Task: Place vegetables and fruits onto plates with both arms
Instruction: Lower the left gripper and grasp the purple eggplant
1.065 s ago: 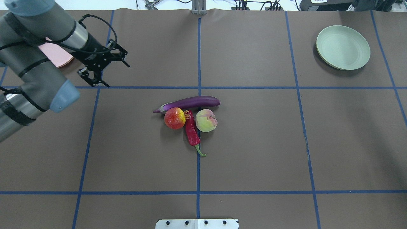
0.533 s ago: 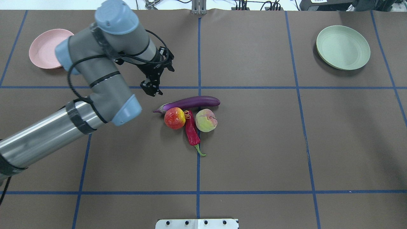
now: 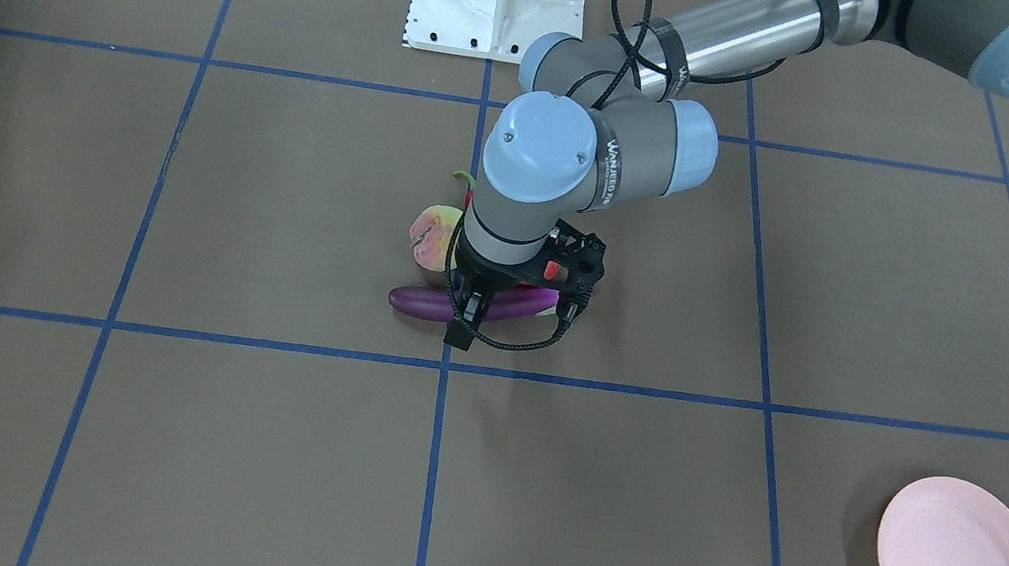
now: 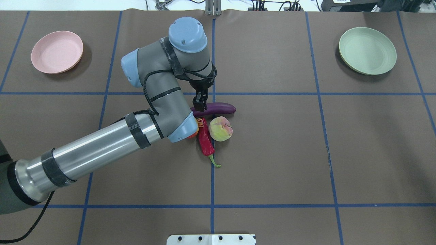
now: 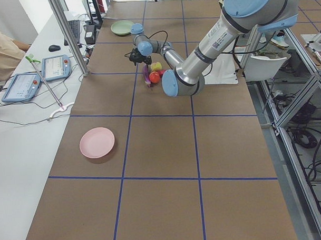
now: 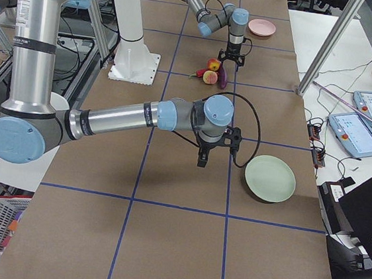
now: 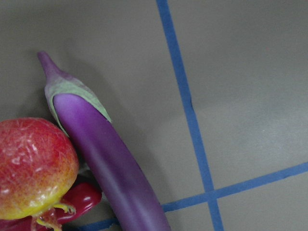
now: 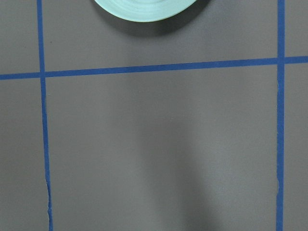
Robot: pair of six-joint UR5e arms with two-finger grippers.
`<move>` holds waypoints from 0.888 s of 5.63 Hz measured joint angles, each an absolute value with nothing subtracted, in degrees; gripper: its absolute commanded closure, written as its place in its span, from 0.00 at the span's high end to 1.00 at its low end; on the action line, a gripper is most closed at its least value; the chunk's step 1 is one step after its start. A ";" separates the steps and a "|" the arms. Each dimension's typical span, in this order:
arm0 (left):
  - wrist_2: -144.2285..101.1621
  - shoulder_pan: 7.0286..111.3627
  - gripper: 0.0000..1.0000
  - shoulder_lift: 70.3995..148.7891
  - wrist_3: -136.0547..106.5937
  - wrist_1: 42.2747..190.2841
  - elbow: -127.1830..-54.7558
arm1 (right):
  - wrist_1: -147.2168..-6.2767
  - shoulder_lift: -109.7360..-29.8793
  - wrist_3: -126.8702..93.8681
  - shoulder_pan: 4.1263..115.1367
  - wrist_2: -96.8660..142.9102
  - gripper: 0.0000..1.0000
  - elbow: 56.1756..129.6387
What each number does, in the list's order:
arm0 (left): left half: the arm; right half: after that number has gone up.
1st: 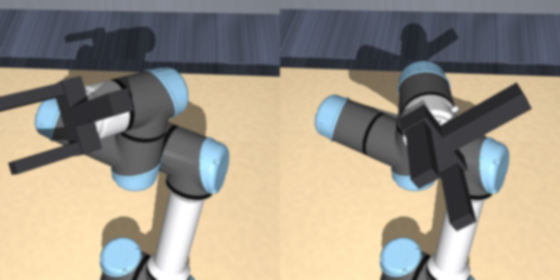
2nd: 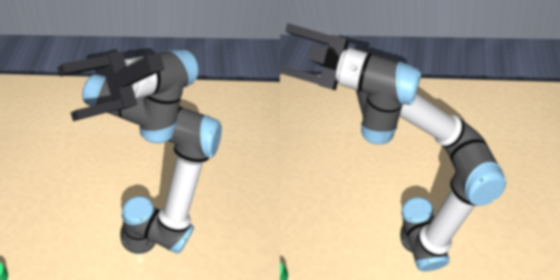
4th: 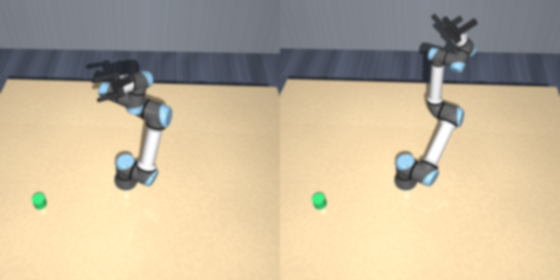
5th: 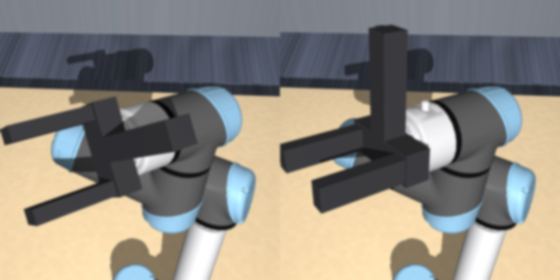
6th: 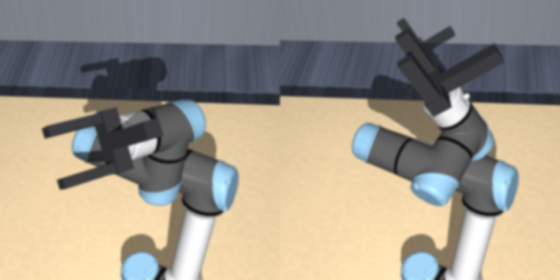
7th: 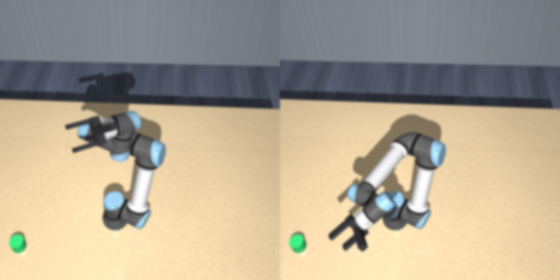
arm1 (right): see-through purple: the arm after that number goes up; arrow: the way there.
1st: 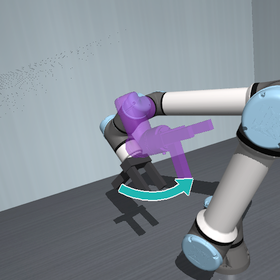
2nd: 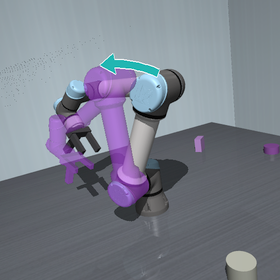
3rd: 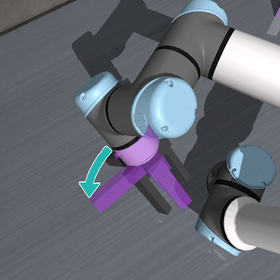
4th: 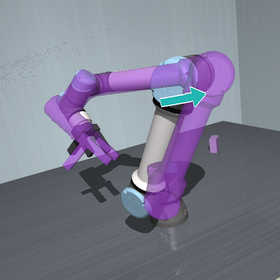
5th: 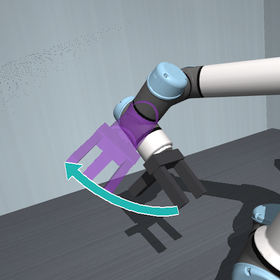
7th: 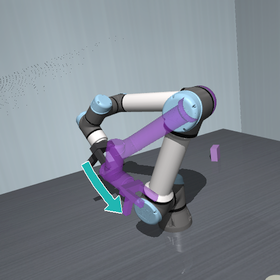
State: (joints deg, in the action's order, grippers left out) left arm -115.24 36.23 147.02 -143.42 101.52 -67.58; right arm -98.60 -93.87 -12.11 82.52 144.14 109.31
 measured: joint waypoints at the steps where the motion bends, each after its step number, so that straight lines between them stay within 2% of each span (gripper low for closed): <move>1: -113.94 35.07 0.97 147.95 -145.19 101.46 -65.69 | -98.61 -93.87 -12.12 82.52 144.20 1.00 109.33; 4: -113.22 33.89 0.83 148.18 -146.85 101.12 -64.80 | -98.61 -93.89 -12.13 82.53 144.23 1.00 109.33; 5: -113.21 34.02 0.82 148.10 -146.39 101.17 -64.78 | -98.61 -94.00 -12.13 82.53 144.26 1.00 109.32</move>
State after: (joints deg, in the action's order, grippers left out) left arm -113.21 34.02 148.10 -146.39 101.17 -64.78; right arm -98.61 -94.00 -12.13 82.53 144.26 109.32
